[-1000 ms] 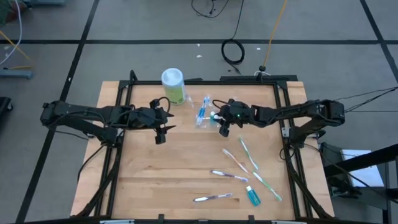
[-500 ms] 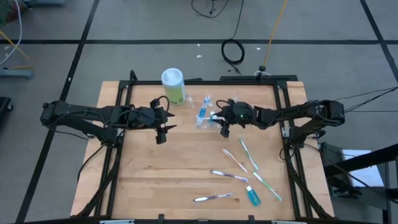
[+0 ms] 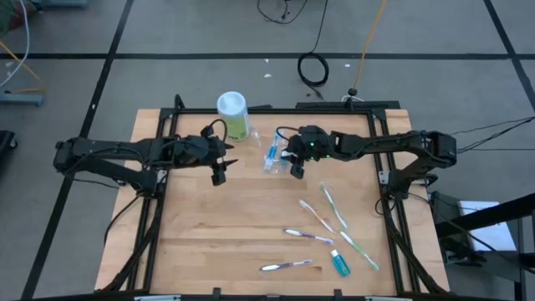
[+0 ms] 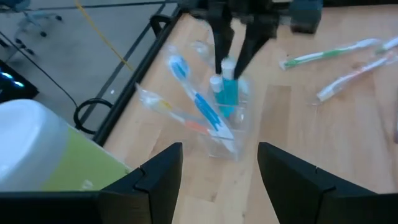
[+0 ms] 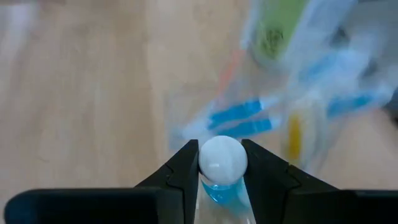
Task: Pick & Place toothbrushing station
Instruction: Put the left blue mouthwash into the transparent organizer, then put the orange toothbrush into the transparent organizer
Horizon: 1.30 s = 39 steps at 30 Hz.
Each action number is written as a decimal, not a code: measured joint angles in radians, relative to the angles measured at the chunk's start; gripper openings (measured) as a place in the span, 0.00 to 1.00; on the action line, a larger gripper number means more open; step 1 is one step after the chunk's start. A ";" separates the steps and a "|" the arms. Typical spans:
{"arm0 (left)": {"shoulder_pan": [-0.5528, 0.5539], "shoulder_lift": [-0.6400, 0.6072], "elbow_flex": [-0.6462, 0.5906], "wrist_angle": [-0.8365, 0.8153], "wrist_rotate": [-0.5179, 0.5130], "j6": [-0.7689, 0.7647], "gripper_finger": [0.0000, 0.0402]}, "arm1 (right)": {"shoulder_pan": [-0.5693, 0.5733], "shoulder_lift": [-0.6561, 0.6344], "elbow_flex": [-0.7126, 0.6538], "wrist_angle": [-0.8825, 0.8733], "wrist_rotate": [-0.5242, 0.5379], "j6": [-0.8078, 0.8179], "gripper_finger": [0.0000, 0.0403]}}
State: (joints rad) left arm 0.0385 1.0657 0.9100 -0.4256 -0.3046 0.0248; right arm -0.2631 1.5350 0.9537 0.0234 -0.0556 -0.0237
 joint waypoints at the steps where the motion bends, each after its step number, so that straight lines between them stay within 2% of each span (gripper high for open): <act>1: 0.006 0.000 0.000 0.009 0.000 0.003 0.54 | -0.006 0.004 -0.002 -0.020 0.000 0.001 0.24; 18: 0.053 0.000 0.000 0.016 0.039 0.043 0.54 | -0.031 0.050 -0.003 -0.010 0.001 -0.067 0.29; 30: 0.053 0.000 0.000 0.011 0.043 0.042 0.54 | -0.030 0.037 -0.006 0.000 0.007 -0.068 0.43; 39: 0.051 0.000 0.000 0.008 0.140 0.037 0.54 | -0.012 -0.030 -0.007 -0.009 0.005 -0.066 0.43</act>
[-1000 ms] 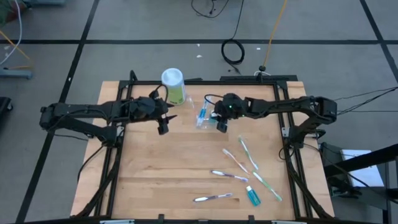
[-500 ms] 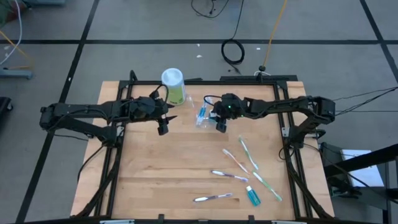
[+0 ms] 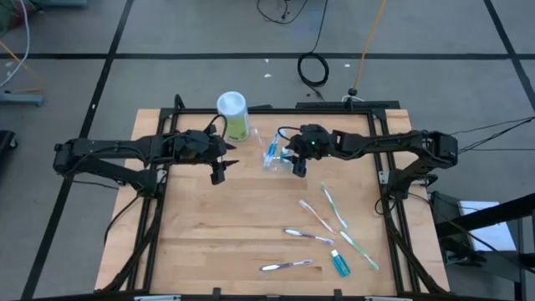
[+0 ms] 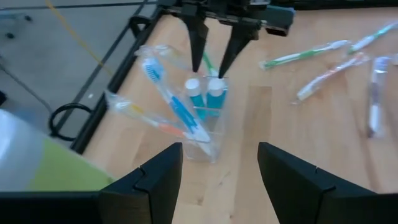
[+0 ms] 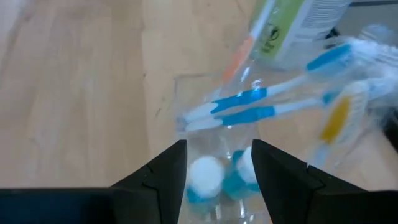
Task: Pick & Place toothbrushing station
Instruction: Put the orange toothbrush into the transparent organizer
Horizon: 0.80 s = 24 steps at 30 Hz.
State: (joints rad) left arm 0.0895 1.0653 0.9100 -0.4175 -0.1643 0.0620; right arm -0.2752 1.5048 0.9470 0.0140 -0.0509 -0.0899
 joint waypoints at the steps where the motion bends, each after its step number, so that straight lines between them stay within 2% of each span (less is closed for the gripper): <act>1: 0.000 0.000 0.000 0.000 0.014 -0.001 0.54 | 0.007 -0.007 -0.001 -0.001 -0.001 0.003 0.43; 8: -0.001 0.000 0.000 -0.001 0.054 -0.024 0.54 | 0.073 -0.055 0.000 -0.041 -0.002 0.073 0.42; 12: -0.001 0.000 0.000 -0.001 0.072 -0.033 0.54 | 0.124 -0.091 0.000 -0.150 -0.003 0.177 0.42; 24: -0.021 0.012 0.000 -0.006 0.086 -0.080 0.54 | 0.312 -0.203 0.000 -0.751 -0.007 0.672 0.42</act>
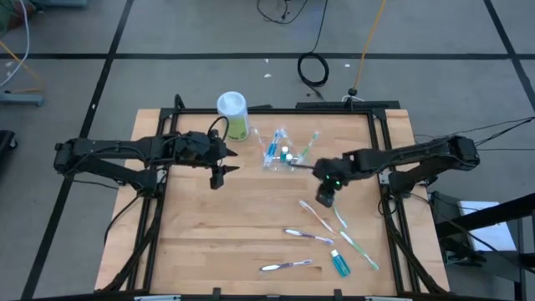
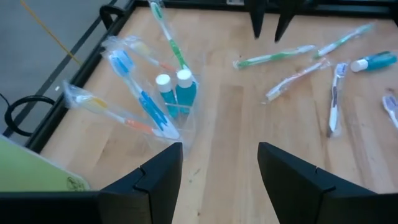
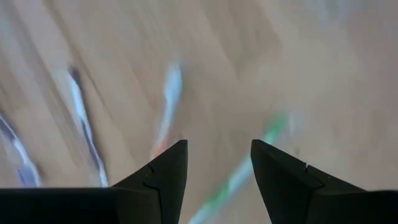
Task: Pick & Place toothbrushing station
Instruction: Put the orange toothbrush into the transparent organizer
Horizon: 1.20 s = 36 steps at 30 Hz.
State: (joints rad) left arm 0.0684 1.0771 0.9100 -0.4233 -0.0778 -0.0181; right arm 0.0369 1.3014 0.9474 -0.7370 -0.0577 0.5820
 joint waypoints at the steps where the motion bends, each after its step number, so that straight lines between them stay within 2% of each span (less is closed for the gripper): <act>1: -0.005 0.003 0.000 -0.002 0.001 -0.004 0.54 | 0.020 -0.001 0.000 -0.044 0.000 0.054 0.42; 6: -0.041 0.014 0.000 0.004 0.002 -0.011 0.54 | 0.126 0.000 0.000 -0.162 0.001 0.236 0.42; 9: -0.058 0.018 -0.001 -0.005 0.002 -0.012 0.54 | 0.192 0.000 0.000 -0.164 -0.010 0.358 0.42; 15: -0.082 0.017 0.000 -0.001 0.002 -0.014 0.54 | 0.338 0.000 0.000 -0.165 -0.101 0.522 0.42; 21: -0.098 0.016 0.000 0.000 0.001 -0.013 0.54 | 0.500 0.000 0.000 -0.163 -0.097 0.718 0.42; 23: -0.098 0.016 0.000 0.002 0.000 -0.013 0.54 | 0.540 0.000 0.000 -0.155 -0.048 0.720 0.42; 25: -0.098 0.016 0.000 0.001 -0.001 -0.013 0.54 | 0.564 0.000 0.000 -0.142 0.048 0.680 0.42; 32: -0.098 0.016 0.000 0.014 -0.001 -0.013 0.54 | 0.540 0.017 -0.012 -0.026 0.534 0.545 0.42; 33: -0.098 0.016 0.000 0.014 -0.001 -0.013 0.54 | 0.520 0.022 -0.028 0.025 0.558 0.528 0.42; 36: -0.098 0.016 0.000 0.015 -0.001 -0.015 0.54 | 0.453 0.048 -0.099 0.224 0.520 0.393 0.42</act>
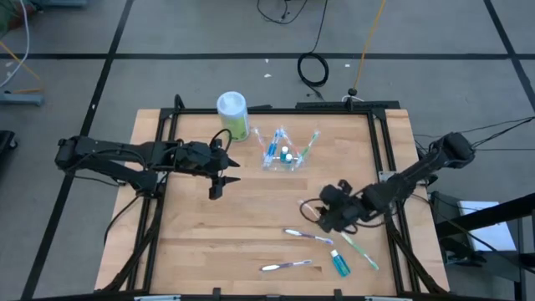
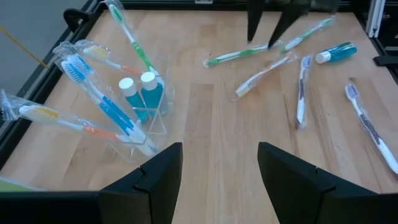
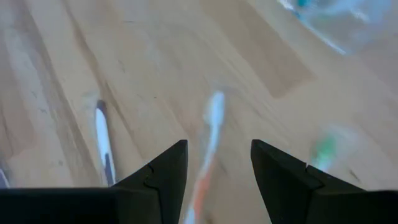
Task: Pick & Place toothbrushing station
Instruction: Put the orange toothbrush into the transparent organizer
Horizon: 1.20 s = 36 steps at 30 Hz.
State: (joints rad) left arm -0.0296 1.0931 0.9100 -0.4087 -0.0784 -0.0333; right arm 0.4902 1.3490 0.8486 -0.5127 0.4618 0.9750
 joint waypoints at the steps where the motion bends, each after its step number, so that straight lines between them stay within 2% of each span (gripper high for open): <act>1: 0.000 0.000 0.000 0.001 0.000 -0.001 0.54 | -0.021 0.011 -0.025 0.072 -0.018 -0.053 0.42; 4: 0.000 0.000 0.000 0.002 0.000 -0.002 0.54 | -0.095 0.045 -0.085 0.229 -0.085 -0.160 0.42; 7: 0.000 0.000 0.000 0.002 0.000 -0.002 0.54 | -0.163 0.081 -0.127 0.305 -0.180 -0.209 0.42; 16: 0.000 0.000 0.000 0.001 0.000 0.000 0.54 | -0.223 0.136 -0.153 0.320 -0.332 -0.262 0.42; 21: 0.000 0.000 0.000 0.001 0.000 0.002 0.54 | -0.223 0.138 -0.154 0.322 -0.336 -0.266 0.42; 29: 0.000 0.000 0.000 0.001 -0.001 0.002 0.54 | -0.227 0.059 -0.154 0.329 -0.336 -0.282 0.42; 36: 0.000 0.000 0.000 0.001 -0.001 0.004 0.54 | -0.187 0.115 -0.154 0.317 -0.336 -0.264 0.42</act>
State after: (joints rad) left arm -0.0299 1.0931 0.9100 -0.4076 -0.0792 -0.0292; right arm 0.3034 1.4641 0.6944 -0.1958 0.1257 0.7109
